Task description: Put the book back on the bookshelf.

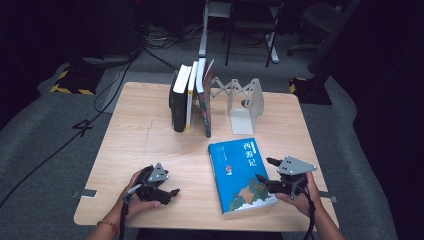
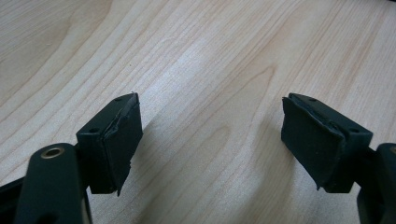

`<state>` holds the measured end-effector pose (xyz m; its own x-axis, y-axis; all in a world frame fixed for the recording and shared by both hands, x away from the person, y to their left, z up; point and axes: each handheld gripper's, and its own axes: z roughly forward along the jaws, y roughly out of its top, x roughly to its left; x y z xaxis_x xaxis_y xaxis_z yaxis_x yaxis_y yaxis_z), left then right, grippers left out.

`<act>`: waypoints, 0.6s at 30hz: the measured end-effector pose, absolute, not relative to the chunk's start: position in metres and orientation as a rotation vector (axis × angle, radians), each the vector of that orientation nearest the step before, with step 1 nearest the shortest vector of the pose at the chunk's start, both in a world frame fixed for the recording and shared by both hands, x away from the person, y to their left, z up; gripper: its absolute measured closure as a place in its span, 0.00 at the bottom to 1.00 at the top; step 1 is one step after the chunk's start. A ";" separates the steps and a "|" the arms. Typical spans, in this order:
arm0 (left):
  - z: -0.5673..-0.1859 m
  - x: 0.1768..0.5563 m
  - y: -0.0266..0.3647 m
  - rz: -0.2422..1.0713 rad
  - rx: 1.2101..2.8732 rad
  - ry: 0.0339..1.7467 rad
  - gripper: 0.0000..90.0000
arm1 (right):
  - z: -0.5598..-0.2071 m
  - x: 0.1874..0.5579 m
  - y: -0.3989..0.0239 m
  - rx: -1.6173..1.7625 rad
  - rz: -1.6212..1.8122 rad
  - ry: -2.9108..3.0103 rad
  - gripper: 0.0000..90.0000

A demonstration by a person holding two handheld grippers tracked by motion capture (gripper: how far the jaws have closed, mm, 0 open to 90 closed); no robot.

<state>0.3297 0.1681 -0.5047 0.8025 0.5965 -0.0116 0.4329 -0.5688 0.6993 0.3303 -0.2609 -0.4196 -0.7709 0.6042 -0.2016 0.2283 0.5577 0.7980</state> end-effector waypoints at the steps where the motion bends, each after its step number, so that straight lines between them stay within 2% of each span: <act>1: -0.505 0.330 0.168 0.293 2.264 0.755 0.23 | -0.421 0.329 -0.264 0.680 1.103 2.342 0.37; 11: -0.505 0.329 0.168 0.293 2.264 0.758 0.23 | -0.439 0.312 -0.303 0.761 1.106 2.370 0.36; 18: -0.505 0.329 0.168 0.295 2.264 0.758 0.23 | -0.453 0.293 -0.314 0.729 1.181 2.431 0.34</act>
<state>0.3291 0.1679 -0.5047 0.8008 0.5988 -0.0110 0.4343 -0.5680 0.6991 0.2925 -0.3141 -0.4526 -0.8100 0.5812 -0.0783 0.2978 0.5227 0.7988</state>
